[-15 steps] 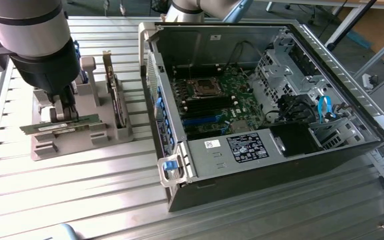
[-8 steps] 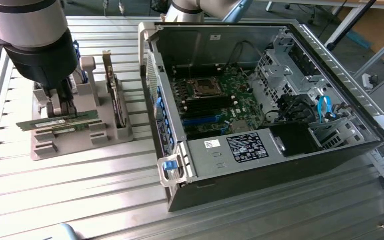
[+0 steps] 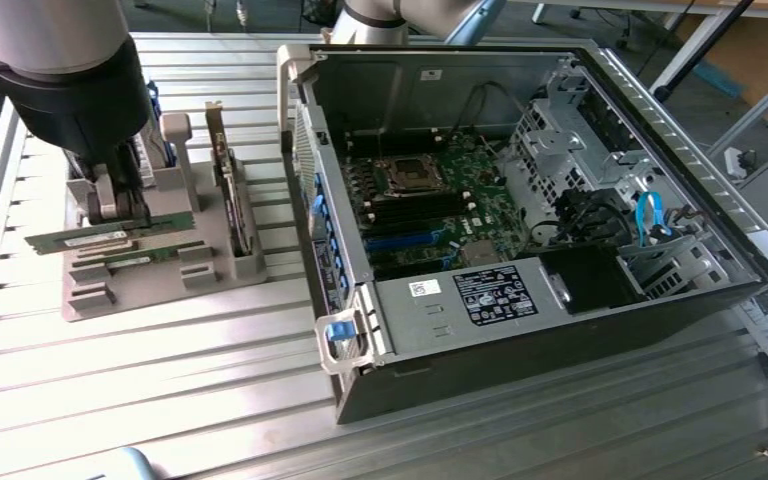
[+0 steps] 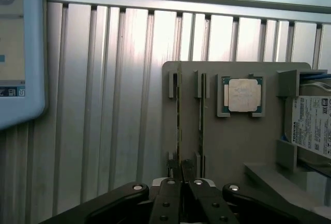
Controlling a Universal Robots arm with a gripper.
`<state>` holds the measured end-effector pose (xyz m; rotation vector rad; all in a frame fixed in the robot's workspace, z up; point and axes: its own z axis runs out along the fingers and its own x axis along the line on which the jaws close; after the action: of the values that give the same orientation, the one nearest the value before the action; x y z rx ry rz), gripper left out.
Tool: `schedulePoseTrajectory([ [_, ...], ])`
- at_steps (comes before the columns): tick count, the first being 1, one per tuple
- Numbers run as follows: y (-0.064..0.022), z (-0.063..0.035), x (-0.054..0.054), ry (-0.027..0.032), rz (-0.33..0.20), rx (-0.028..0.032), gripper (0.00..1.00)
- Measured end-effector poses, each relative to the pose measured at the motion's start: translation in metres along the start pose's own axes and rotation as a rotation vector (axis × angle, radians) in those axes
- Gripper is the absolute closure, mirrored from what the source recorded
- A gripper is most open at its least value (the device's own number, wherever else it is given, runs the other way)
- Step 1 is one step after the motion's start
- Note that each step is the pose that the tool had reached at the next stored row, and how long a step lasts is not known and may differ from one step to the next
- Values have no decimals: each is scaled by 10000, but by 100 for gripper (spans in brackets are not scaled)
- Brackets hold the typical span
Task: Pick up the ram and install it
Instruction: 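Pick up the ram and move it above insertion slot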
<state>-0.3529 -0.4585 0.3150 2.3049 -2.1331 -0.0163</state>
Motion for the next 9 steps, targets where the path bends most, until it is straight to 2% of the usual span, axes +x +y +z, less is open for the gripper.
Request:
schedulePoseTrajectory([
  [9,1,-197,-1,0,0,-1,88],
])
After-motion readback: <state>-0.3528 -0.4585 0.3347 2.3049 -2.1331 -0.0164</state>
